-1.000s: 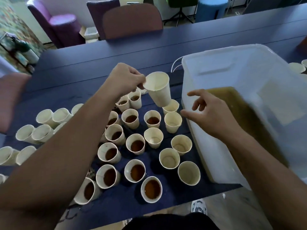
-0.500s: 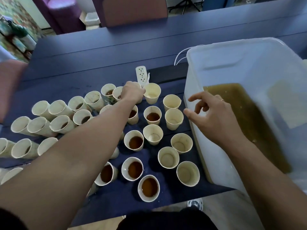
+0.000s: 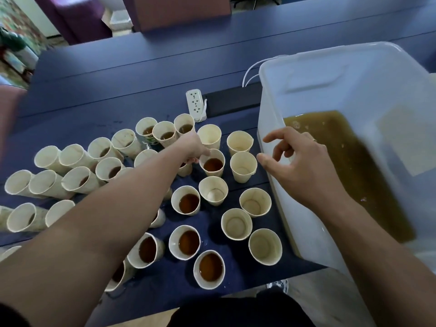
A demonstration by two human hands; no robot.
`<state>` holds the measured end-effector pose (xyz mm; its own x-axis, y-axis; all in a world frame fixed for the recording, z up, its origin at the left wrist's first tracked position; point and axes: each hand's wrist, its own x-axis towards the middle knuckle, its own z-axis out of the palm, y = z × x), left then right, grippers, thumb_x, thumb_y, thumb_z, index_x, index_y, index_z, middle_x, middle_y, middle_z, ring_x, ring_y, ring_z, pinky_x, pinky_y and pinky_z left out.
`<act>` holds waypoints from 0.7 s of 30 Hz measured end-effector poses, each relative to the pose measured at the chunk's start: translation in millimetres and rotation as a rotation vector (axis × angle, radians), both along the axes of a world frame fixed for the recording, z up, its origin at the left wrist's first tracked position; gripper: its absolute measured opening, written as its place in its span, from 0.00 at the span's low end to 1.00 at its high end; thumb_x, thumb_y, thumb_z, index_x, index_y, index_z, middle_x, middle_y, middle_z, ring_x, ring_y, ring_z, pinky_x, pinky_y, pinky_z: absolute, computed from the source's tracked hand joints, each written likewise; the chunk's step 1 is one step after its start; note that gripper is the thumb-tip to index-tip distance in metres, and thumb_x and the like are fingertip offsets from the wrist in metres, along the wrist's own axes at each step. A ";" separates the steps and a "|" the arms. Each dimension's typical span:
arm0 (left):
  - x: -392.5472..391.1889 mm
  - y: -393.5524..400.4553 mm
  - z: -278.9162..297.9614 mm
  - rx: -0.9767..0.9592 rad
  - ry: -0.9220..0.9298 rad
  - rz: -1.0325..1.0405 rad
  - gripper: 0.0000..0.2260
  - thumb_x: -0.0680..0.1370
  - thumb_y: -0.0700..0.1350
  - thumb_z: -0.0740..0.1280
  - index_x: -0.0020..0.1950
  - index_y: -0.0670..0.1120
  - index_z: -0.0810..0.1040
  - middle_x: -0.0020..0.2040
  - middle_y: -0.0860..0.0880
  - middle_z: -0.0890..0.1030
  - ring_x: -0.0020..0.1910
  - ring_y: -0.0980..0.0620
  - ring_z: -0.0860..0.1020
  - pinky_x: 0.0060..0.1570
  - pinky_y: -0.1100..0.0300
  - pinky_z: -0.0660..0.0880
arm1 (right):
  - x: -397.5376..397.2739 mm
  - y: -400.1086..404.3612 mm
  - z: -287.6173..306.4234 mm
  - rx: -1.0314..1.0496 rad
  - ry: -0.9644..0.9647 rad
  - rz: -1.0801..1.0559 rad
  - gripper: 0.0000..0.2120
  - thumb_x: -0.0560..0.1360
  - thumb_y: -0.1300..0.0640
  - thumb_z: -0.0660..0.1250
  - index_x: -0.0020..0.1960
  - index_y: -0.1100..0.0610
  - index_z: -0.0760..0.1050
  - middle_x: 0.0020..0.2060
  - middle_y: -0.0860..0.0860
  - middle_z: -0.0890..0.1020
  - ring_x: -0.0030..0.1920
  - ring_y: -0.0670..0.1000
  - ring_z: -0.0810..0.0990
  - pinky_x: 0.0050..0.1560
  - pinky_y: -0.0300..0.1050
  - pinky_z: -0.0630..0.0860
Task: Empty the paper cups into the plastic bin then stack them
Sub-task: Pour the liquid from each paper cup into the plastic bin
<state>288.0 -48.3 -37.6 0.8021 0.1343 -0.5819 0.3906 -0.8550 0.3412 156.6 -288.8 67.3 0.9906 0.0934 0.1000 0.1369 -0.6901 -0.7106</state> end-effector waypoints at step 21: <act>-34.8 6.2 120.2 0.049 -0.306 -0.065 0.10 0.75 0.46 0.70 0.38 0.41 0.84 0.28 0.50 0.78 0.27 0.53 0.72 0.30 0.60 0.70 | -4.6 7.6 -2.2 -0.289 -0.110 0.024 0.16 0.76 0.44 0.69 0.63 0.43 0.73 0.49 0.41 0.75 0.55 0.47 0.73 0.56 0.47 0.55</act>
